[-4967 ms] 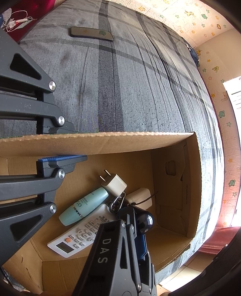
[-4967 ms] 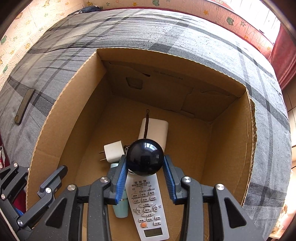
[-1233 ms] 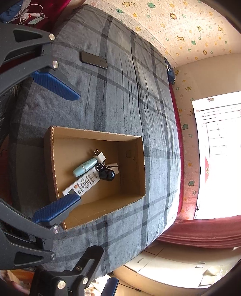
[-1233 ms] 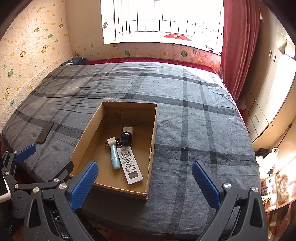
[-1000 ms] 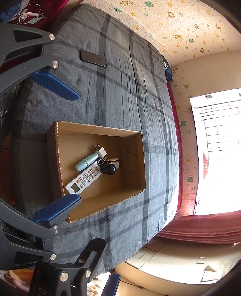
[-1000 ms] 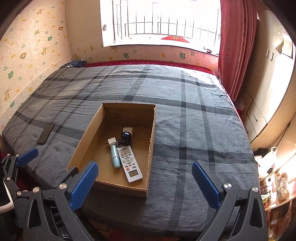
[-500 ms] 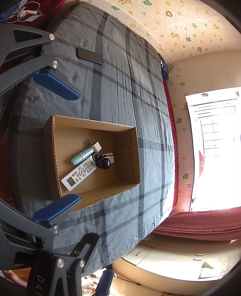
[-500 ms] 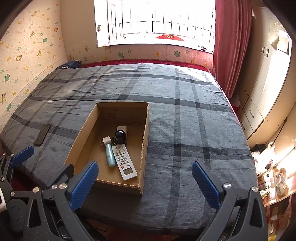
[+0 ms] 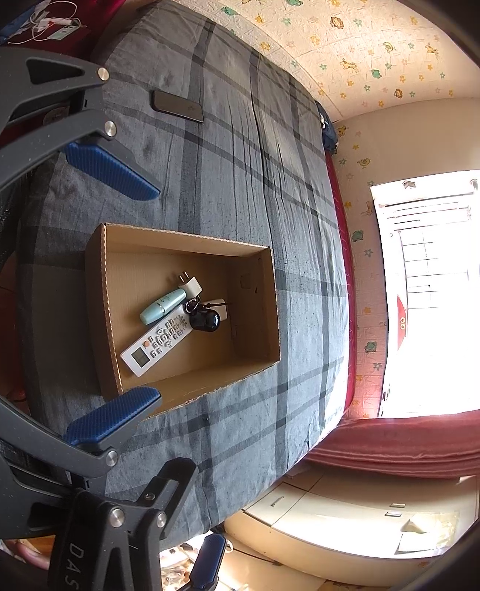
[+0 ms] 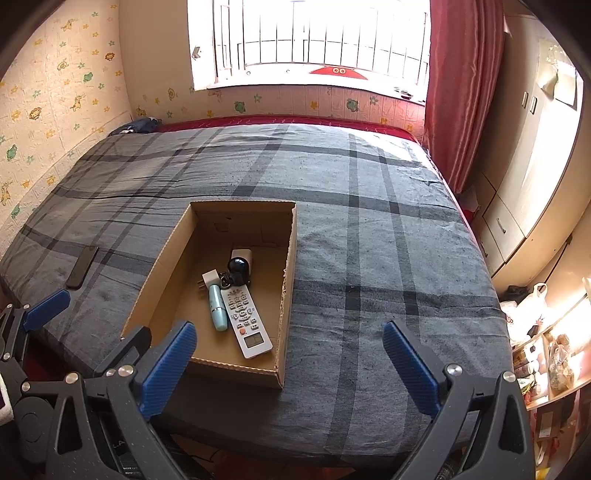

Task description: Organize rigid objects

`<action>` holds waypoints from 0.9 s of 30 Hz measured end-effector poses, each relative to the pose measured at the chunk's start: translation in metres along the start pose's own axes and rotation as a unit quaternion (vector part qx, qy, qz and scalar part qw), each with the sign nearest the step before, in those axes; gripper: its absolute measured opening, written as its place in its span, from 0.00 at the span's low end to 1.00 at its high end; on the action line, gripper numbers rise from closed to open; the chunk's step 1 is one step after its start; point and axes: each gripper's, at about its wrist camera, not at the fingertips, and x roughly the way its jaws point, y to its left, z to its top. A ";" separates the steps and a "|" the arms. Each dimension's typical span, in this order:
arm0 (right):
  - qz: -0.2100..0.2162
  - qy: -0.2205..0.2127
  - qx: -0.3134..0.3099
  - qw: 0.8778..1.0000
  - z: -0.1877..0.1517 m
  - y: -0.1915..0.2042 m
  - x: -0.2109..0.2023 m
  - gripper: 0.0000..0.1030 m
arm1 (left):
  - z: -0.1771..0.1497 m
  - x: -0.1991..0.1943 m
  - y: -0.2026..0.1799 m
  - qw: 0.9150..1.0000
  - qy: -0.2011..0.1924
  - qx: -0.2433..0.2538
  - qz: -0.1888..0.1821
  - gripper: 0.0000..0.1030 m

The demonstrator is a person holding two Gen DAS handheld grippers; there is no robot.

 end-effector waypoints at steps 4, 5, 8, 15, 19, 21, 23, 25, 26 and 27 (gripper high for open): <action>-0.001 0.001 0.001 1.000 0.000 0.000 0.000 1.00 | 0.000 0.002 -0.001 1.000 0.000 -0.001 -0.003 1.00; -0.002 0.001 0.000 1.000 0.000 0.000 0.000 1.00 | -0.001 0.002 -0.001 1.000 0.000 -0.001 -0.005 1.00; -0.002 0.003 0.001 1.000 -0.001 0.001 0.001 1.00 | -0.002 0.003 -0.001 1.000 0.001 -0.001 -0.005 1.00; -0.001 0.005 0.004 1.000 0.000 0.001 0.001 1.00 | -0.002 0.002 0.000 1.000 0.001 -0.002 -0.007 1.00; 0.001 0.006 0.004 1.000 -0.001 0.001 0.001 1.00 | -0.002 0.001 0.001 1.000 0.001 -0.003 -0.008 1.00; 0.000 0.006 0.004 1.000 -0.001 0.002 0.002 1.00 | -0.002 0.001 0.002 1.000 0.001 -0.003 -0.008 1.00; 0.000 0.006 0.005 1.000 -0.001 0.002 0.001 1.00 | -0.002 0.001 0.002 1.000 0.001 -0.003 -0.008 1.00; 0.001 0.006 0.006 1.000 -0.001 0.002 0.002 1.00 | -0.002 0.001 0.003 1.000 0.002 -0.004 -0.009 1.00; 0.001 0.007 0.006 1.000 -0.001 0.003 0.002 1.00 | -0.002 0.001 0.003 1.000 0.002 -0.003 -0.008 1.00; 0.001 0.007 0.006 1.000 -0.002 0.002 0.001 1.00 | -0.003 0.001 0.003 1.000 0.002 -0.002 -0.008 1.00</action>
